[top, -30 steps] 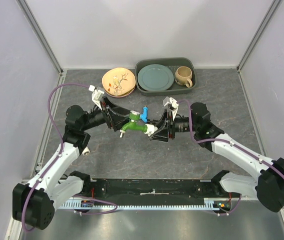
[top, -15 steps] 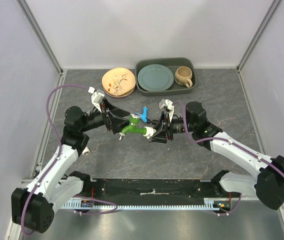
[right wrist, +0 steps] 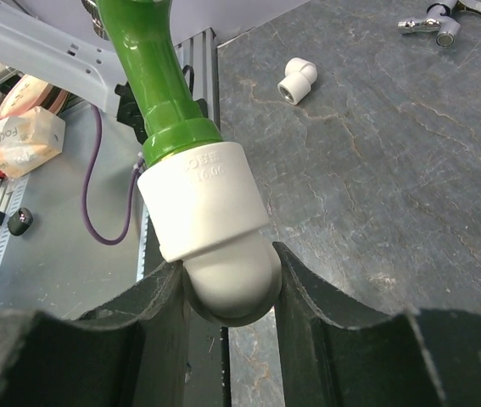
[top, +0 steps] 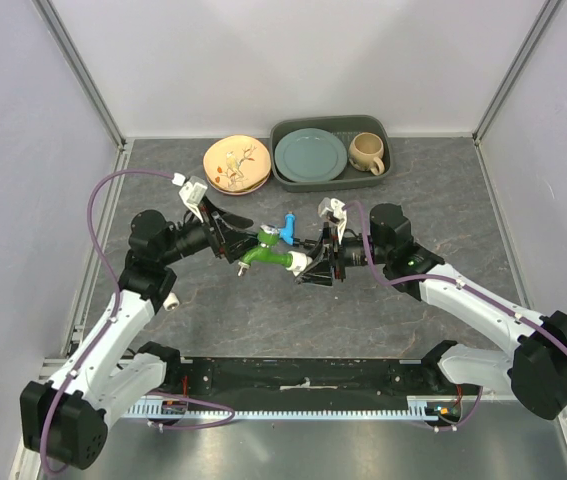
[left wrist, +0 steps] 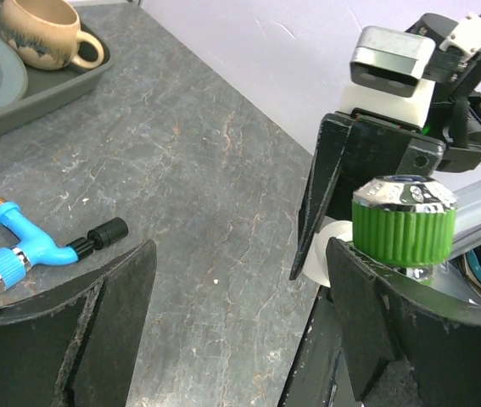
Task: Install the water faucets
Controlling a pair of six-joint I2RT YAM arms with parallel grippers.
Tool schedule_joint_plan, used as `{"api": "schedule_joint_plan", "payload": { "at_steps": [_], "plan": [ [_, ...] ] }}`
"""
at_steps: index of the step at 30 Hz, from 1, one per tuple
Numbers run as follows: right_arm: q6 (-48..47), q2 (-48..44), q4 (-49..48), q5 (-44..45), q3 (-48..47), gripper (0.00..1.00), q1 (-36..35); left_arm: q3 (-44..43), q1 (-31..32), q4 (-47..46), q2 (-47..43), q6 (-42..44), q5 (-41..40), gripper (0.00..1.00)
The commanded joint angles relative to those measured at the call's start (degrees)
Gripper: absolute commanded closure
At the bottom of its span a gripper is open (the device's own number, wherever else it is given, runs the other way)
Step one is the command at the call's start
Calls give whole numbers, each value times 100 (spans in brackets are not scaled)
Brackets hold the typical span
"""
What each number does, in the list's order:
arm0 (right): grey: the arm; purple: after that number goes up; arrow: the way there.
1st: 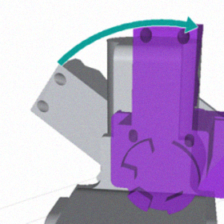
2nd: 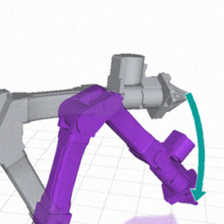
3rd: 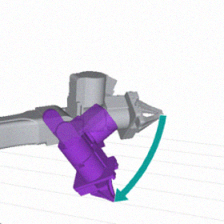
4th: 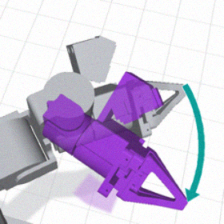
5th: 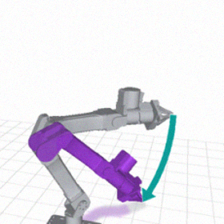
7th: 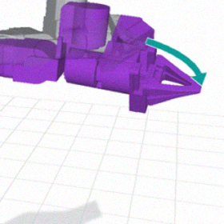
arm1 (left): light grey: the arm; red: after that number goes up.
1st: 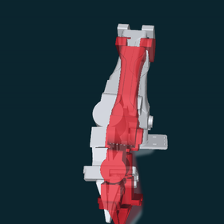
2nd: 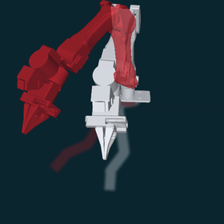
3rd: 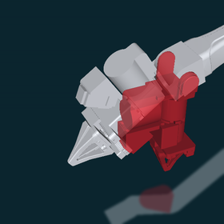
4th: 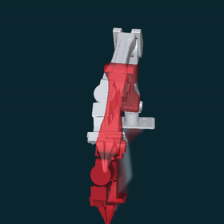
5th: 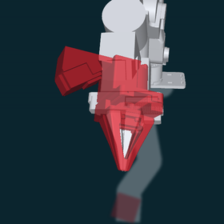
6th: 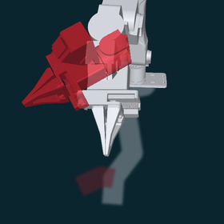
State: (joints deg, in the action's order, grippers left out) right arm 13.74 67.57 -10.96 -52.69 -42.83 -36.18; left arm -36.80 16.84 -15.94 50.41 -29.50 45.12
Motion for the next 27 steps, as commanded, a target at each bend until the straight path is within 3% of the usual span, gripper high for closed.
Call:
{"api": "schedule_joint_plan", "payload": {
  "at_steps": [1, 15, 27],
  "plan": [
    [-29, 2, -196, 118, -164, 100, -64, -223, 56, -163, 223, -196, 251, 13],
    [-459, 169, 340, 74, -393, 100, -328, -284, 56, -383, 540, -399, 998, 13],
    [-530, 327, 525, 259, -481, 100, -354, -337, 56, -392, 303, -206, 1358, 13]
  ]
}}
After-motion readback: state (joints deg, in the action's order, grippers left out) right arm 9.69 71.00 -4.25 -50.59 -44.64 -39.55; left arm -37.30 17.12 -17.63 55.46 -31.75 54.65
